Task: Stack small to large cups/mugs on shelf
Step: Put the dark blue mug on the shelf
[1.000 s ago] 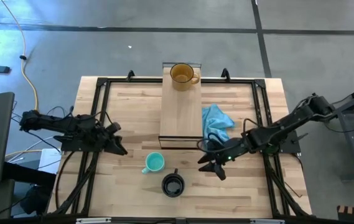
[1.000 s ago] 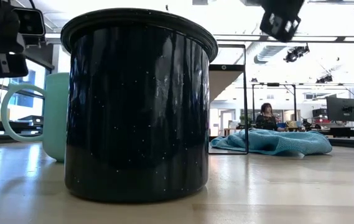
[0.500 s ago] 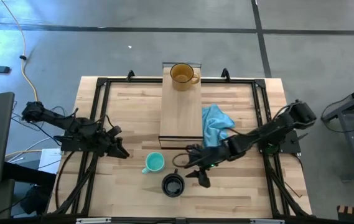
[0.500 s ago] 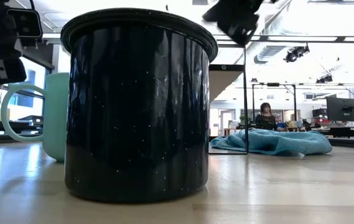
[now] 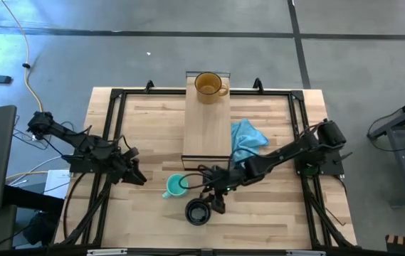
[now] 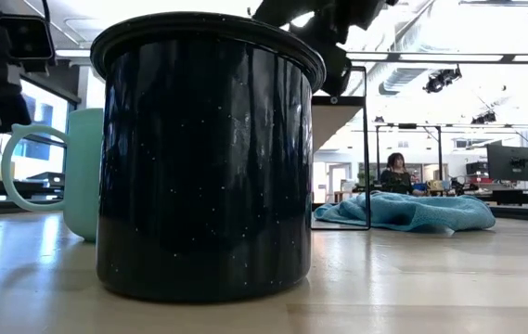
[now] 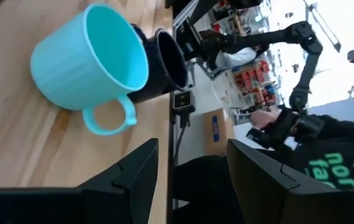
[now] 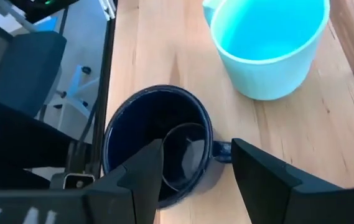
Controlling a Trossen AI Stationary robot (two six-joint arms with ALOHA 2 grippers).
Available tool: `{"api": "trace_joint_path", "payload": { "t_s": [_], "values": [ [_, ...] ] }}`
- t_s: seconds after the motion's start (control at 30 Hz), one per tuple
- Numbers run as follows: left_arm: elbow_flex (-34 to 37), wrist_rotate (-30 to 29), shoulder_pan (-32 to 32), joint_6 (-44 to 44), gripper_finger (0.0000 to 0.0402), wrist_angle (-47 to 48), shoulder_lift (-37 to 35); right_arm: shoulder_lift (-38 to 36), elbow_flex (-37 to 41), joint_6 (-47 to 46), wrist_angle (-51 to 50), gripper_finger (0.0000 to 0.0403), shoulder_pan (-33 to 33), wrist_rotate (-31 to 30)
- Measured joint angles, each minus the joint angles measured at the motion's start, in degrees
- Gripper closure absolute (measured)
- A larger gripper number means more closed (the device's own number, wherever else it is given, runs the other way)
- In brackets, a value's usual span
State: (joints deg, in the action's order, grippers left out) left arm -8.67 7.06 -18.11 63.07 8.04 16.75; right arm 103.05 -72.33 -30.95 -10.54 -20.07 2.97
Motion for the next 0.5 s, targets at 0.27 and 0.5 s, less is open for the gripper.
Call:
{"api": "trace_joint_path", "payload": {
  "t_s": [0.27, 0.5],
  "values": [
    [0.00, 0.08, 0.09, -1.75, 0.0222, 2.31, 0.00, 5.53, -6.87, 3.53, -2.49, 0.0222, -0.29, 0.60],
    [0.00, 0.16, 0.09, -2.62, 0.0222, 2.94, 0.00, 7.90, -8.11, 2.72, -4.01, 0.0222, -0.27, 0.56]
  ]
}}
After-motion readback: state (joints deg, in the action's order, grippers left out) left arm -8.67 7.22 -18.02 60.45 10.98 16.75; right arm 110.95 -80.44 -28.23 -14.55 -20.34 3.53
